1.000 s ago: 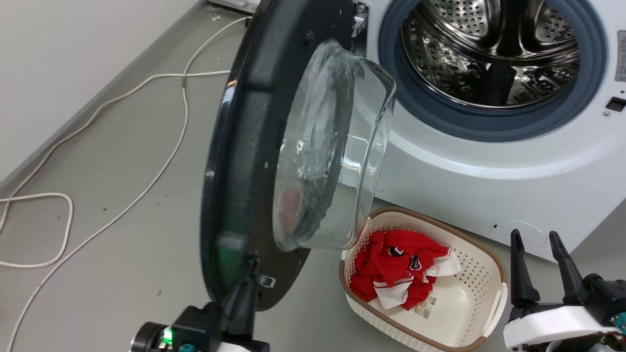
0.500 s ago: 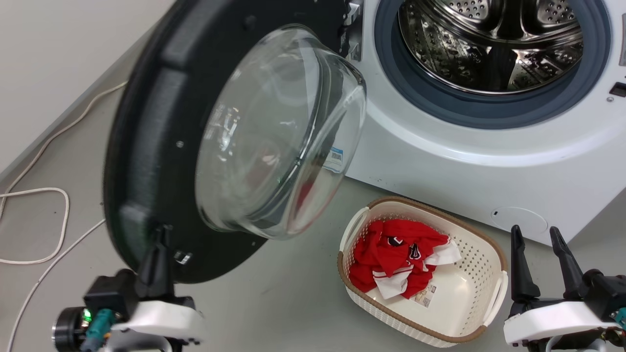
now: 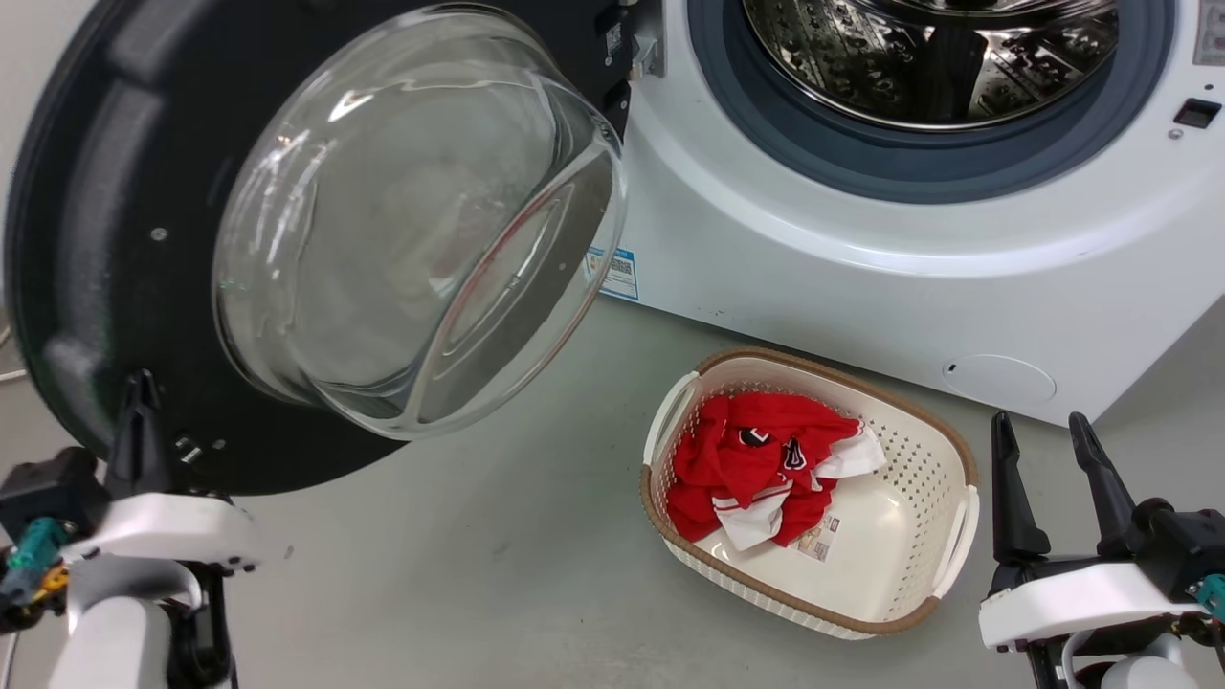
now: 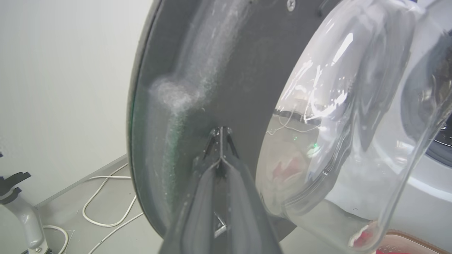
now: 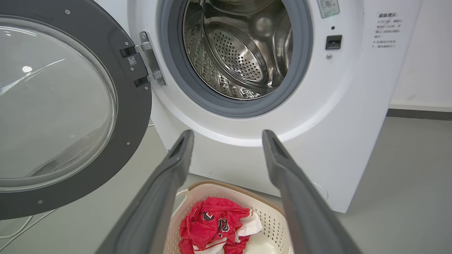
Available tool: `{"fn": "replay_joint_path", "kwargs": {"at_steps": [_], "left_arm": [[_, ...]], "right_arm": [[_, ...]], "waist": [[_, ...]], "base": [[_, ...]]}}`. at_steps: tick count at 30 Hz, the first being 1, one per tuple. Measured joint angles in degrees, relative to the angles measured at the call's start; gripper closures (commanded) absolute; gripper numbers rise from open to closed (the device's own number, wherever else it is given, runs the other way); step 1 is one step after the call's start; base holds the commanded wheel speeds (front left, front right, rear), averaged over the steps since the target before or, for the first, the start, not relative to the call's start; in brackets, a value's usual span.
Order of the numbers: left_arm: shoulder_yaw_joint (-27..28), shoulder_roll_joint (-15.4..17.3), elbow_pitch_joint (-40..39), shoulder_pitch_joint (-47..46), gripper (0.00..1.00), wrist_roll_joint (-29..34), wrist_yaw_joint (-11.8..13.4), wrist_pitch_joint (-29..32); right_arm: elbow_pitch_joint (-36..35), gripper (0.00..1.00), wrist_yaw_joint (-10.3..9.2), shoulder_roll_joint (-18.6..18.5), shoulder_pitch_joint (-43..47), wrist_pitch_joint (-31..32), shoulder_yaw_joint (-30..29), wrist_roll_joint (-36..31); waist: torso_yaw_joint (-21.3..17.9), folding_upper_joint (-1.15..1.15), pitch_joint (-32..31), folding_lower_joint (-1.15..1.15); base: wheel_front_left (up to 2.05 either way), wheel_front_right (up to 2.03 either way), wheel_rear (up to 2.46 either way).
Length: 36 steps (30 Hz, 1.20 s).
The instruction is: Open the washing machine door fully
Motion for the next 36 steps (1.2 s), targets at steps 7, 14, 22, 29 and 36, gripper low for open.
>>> {"fn": "replay_joint_path", "kwargs": {"at_steps": [7,14,22,29,36], "left_arm": [[2.8,2.5,7.9,-5.3,1.00,-1.2,-1.7,-0.8],[5.0,3.2,13.0,-8.3,1.00,-1.0,-2.7,-1.1],[7.1,-0.6,3.7,-1.6,1.00,4.4,-2.4,-1.2],[4.0,-6.1,-6.0,6.1,1.00,9.7,-2.6,-1.2],[-0.4,-7.6,-6.7,6.3,0.00,11.6,-5.7,-1.2]], "right_arm": [[-0.4,0.00,0.00,0.0,-0.6,0.5,0.0,-0.5],[-0.7,0.00,0.00,0.0,-0.7,0.5,0.0,-0.9],[-0.4,0.00,0.00,0.0,-0.1,0.5,-0.1,-0.3],[-0.3,0.00,0.00,0.0,0.5,0.4,0.6,-0.4],[-0.9,0.00,0.00,0.0,1.1,0.5,1.1,-1.0]], "waist": [[-1.1,0.00,0.9,0.00],[-2.1,0.00,0.8,0.00],[-3.2,0.00,-1.6,0.00],[-4.5,0.00,-3.9,0.00],[-6.8,0.00,-5.1,0.00]], "base": [[0.00,0.00,0.00],[0.00,0.00,0.00],[0.00,0.00,0.00],[0.00,0.00,0.00],[0.00,0.00,0.00]]}}
